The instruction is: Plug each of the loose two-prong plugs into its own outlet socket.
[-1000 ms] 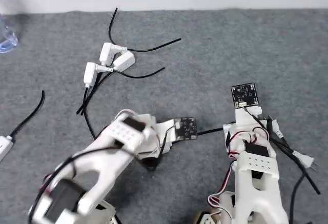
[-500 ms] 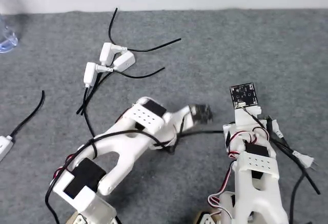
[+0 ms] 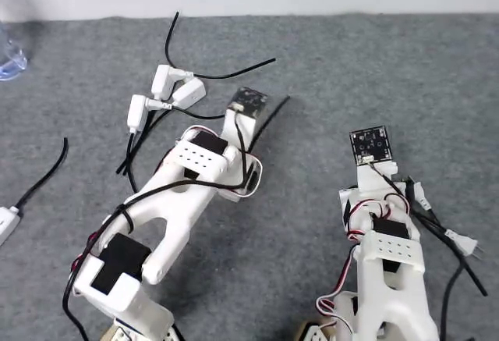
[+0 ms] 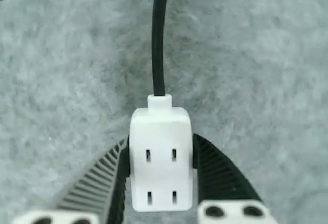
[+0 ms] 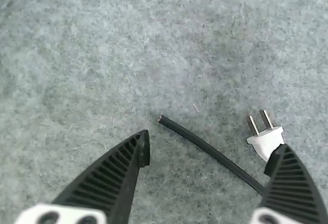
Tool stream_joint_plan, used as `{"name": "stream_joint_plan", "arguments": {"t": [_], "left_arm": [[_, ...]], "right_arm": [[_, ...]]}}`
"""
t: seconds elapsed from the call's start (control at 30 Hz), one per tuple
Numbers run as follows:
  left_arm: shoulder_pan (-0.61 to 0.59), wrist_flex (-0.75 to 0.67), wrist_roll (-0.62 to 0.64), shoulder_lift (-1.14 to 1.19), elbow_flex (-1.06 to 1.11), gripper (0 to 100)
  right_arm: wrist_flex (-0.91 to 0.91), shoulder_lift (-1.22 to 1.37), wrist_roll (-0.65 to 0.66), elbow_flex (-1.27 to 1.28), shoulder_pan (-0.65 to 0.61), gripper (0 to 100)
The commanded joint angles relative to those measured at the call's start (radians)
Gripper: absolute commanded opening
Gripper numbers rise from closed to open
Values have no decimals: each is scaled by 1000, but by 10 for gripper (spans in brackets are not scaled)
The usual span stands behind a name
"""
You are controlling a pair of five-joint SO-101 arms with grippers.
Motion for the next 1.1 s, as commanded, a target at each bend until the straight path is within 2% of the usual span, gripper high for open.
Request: {"name": "stream_joint_plan", "arguments": {"t": [0.0, 0.13, 0.37, 0.67, 0.87, 0.97, 1.07], "left_arm": [[0, -18, 137, -9, -21, 14], [0, -9, 169, -9, -21, 30], [2, 6, 130, -17, -21, 246], [-5, 14, 106, -18, -22, 250], [-26, 175, -40, -153, -38, 250], [-94, 242, -126, -333, -8, 250], [-218, 210, -238, -514, 122, 250]], "right_arm": [[-21, -13, 9, -5, -10, 343], [-21, -13, 9, -5, -10, 343], [-21, -13, 9, -5, -10, 343], [-21, -13, 9, -5, -10, 343], [-21, -13, 9, -5, -10, 341], [-21, -13, 11, -6, -5, 303], [-8, -15, 12, -23, 27, 230]]}}
